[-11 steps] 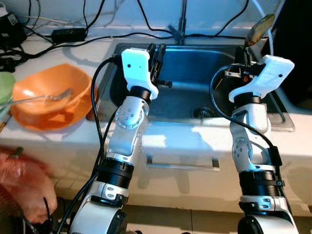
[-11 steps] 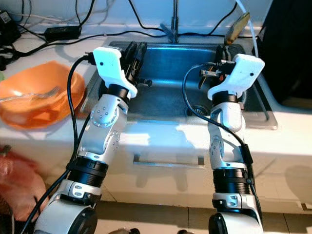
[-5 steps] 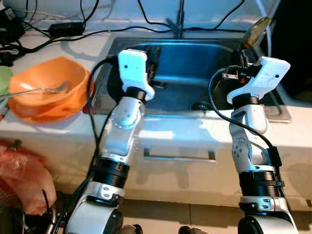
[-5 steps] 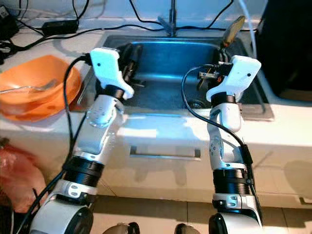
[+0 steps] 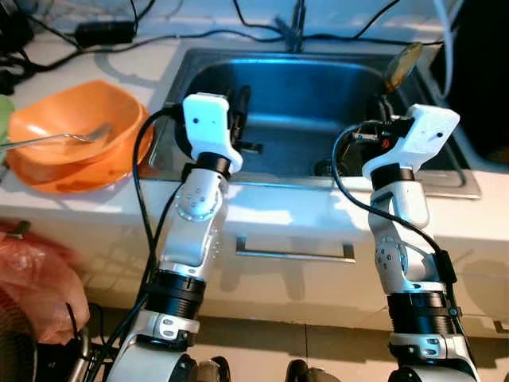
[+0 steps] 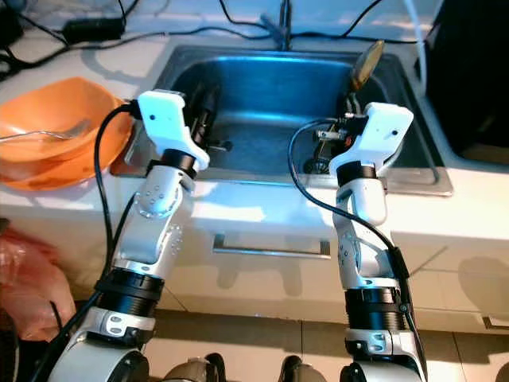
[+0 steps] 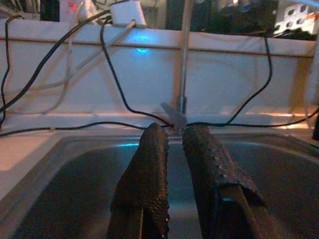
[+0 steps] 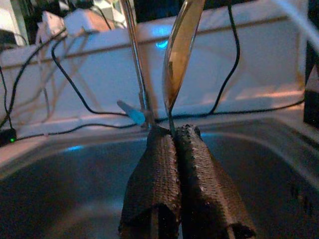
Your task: Kitchen organization
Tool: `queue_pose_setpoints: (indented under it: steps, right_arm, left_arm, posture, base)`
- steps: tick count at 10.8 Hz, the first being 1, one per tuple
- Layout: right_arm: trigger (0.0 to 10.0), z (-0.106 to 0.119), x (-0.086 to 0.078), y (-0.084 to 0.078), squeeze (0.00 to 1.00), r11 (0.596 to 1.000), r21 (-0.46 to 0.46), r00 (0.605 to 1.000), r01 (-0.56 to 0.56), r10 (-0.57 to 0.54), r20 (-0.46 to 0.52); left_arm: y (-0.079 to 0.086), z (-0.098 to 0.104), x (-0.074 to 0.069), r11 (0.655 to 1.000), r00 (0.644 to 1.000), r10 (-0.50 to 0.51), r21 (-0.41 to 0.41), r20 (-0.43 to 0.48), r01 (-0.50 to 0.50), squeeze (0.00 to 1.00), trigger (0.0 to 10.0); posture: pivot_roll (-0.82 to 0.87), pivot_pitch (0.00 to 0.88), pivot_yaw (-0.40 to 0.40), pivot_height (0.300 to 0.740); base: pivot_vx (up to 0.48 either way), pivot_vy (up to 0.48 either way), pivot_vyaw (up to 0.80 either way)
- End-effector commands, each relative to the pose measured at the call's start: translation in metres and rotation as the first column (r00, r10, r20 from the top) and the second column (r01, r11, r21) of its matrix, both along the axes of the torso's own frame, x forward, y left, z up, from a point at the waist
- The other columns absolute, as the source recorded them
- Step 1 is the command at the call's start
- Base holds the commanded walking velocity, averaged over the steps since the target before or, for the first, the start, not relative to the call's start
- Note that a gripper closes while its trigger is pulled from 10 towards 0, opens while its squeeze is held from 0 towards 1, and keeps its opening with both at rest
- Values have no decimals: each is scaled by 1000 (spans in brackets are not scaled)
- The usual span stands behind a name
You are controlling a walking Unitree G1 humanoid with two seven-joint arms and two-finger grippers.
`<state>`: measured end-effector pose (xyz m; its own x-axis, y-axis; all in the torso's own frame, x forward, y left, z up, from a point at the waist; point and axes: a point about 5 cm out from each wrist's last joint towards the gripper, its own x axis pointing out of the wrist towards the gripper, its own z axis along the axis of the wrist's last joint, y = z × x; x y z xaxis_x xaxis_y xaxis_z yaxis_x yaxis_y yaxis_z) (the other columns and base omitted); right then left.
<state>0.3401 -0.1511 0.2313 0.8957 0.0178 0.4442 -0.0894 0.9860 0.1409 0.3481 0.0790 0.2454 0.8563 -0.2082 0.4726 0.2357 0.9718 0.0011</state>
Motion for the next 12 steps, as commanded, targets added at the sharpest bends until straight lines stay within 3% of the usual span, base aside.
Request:
queue_pose_setpoints:
  steps: [1, 3, 5, 7, 9, 12]
  right_arm:
    - [10000, 3, -2, 2, 0, 1000, -4, 1000, -9, 9, 10]
    - [10000, 9, 3, 5, 0, 1000, -9, 1000, -11, 11, 16]
    - [10000, 8, 16, 5, 0, 1000, -29, 1000, -9, 8, -20]
    - [10000, 14, 33, 7, 0, 998, -40, 998, -38, 36, -48]
    - [10000, 15, 44, 7, 0, 998, -54, 997, -34, 30, -76]
    - [10000, 10, 53, 10, 0, 996, -72, 992, -47, 38, -119]
  left_arm:
    - [3, 2, -2, 1000, 1000, 16, 2, 8, -16, 0, 10000]
    - [4, 6, 7, 1000, 1000, 0, 28, -1, 0, 0, 10000]
    - [3, 0, 21, 999, 998, -18, 25, -65, 20, 0, 10000]
    - [9, 10, 38, 999, 996, -12, 44, -88, 16, 0, 10000]
    - [11, 16, 47, 996, 997, 2, 90, -84, 6, 0, 10000]
    - [5, 14, 49, 996, 996, 1, 93, -84, 7, 0, 10000]
  posture:
    - [56, 237, 25, 740]
    - [57, 232, 28, 740]
    - [61, 228, 30, 740]
    - [63, 235, 30, 740]
    - [61, 246, 33, 740]
    - [65, 275, 30, 740]
  base:
    - [0, 0, 0]
    - [0, 0, 0]
    - [0, 0, 0]
    - [0, 0, 0]
    - [0, 0, 0]
    - [0, 0, 0]
